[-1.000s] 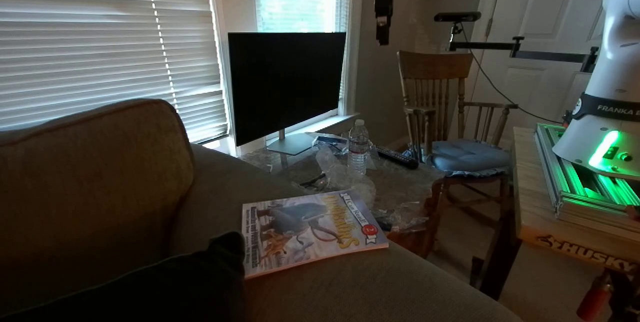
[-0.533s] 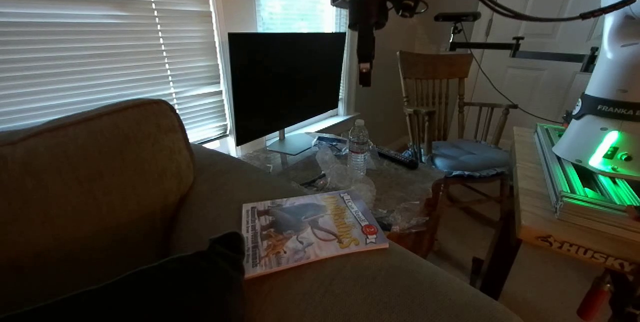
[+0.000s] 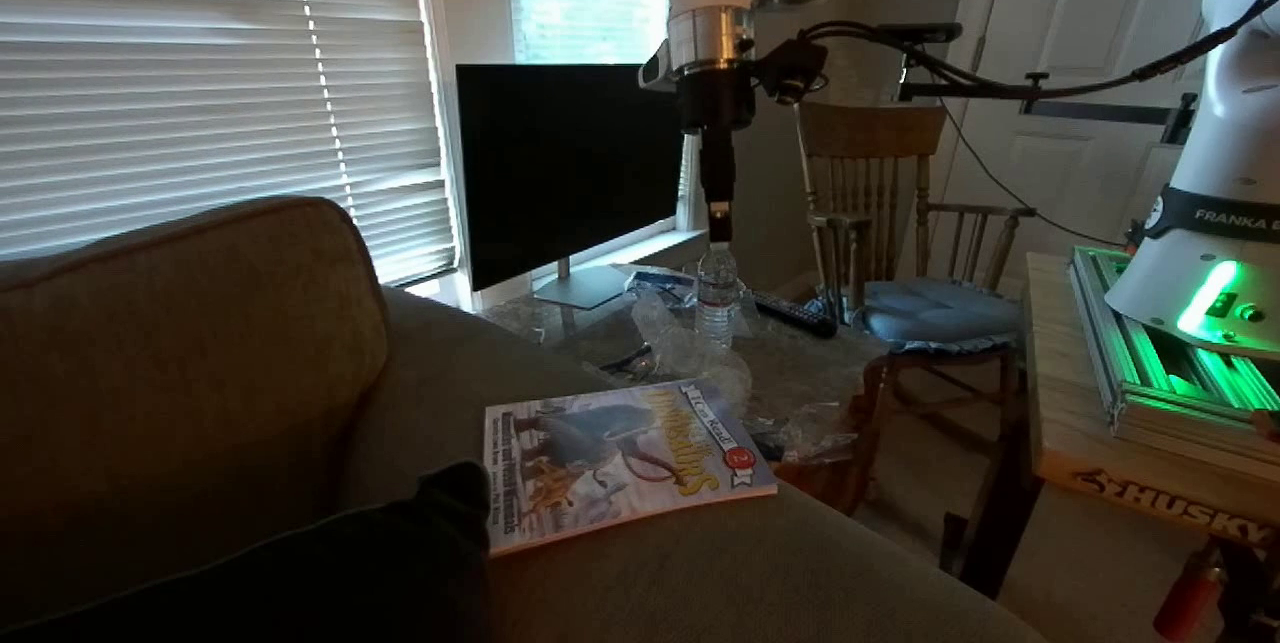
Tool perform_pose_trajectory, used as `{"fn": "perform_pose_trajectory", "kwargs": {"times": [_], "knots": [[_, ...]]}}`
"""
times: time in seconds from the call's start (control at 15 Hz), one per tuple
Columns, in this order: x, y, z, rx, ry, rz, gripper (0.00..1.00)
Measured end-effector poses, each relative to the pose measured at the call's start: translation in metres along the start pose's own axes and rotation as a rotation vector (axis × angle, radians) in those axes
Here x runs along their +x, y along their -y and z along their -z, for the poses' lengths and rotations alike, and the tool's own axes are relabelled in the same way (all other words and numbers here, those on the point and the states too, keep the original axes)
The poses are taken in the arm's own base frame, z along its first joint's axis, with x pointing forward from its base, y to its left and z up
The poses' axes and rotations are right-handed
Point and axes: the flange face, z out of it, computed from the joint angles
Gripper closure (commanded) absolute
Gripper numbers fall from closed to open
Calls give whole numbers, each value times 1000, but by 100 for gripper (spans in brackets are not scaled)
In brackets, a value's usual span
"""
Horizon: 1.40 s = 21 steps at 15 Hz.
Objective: Move the magazine to the table
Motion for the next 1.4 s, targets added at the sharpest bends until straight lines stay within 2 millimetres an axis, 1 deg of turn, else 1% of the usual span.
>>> {"fn": "perform_pose_trajectory", "kwargs": {"times": [0.53, 0.73, 1.0, 1.27, 1.4], "knots": [[3, 1, 2, 2, -6, 2, 0], [3, 2, -3, 7, 5, 19, 0], [9, 2, -28, 66, 40, 88, 0], [23, -8, -58, 147, 92, 185, 0], [31, -14, -68, 204, 108, 241, 0]]}}
